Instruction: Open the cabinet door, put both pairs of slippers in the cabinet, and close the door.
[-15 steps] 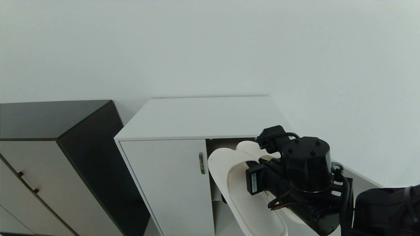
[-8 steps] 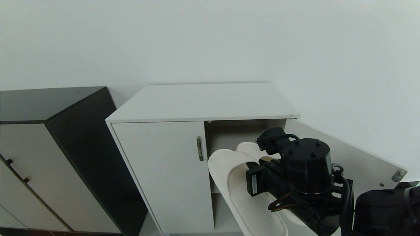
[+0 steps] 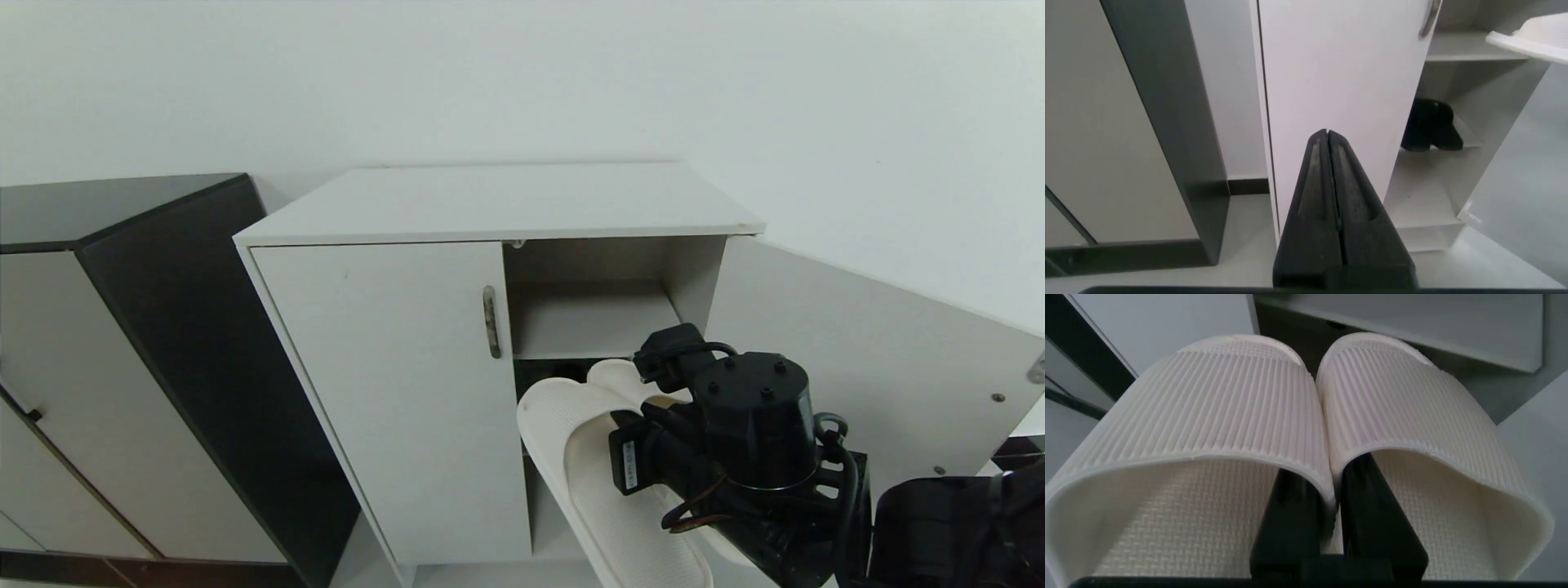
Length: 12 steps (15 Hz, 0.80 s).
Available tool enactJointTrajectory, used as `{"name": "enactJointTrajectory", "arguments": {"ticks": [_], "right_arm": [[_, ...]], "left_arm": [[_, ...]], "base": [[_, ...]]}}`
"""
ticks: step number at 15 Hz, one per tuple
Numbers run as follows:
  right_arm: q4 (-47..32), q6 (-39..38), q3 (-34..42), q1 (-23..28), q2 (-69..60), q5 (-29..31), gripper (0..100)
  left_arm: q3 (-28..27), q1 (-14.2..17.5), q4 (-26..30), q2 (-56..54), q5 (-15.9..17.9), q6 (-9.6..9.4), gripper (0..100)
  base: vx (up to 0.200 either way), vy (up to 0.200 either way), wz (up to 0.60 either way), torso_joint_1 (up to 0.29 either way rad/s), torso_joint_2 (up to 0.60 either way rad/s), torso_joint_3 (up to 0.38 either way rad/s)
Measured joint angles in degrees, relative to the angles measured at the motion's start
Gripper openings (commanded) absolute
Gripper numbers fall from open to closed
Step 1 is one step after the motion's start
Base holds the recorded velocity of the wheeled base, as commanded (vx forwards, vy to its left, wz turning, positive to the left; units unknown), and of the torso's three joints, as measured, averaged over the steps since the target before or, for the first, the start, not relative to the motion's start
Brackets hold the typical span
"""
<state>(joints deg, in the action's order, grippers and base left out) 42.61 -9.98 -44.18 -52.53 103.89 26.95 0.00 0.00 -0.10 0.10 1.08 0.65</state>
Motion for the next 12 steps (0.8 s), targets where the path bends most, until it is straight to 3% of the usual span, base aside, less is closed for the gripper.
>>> {"name": "enactJointTrajectory", "arguments": {"ticks": [9,12], "right_arm": [[0.0,0.0,0.0,0.2,0.1,0.0,0],[0.0,0.1,0.0,0.2,0.0,0.2,0]], "left_arm": [[0.0,0.0,0.0,0.0,0.0,0.04,0],[0.0,0.0,0.0,0.0,0.0,0.04,0]], "base": [[0.0,0.0,0.0,-0.07,0.44,0.363],[0.0,0.0,0.0,-0.004,0.13,0.116]]}}
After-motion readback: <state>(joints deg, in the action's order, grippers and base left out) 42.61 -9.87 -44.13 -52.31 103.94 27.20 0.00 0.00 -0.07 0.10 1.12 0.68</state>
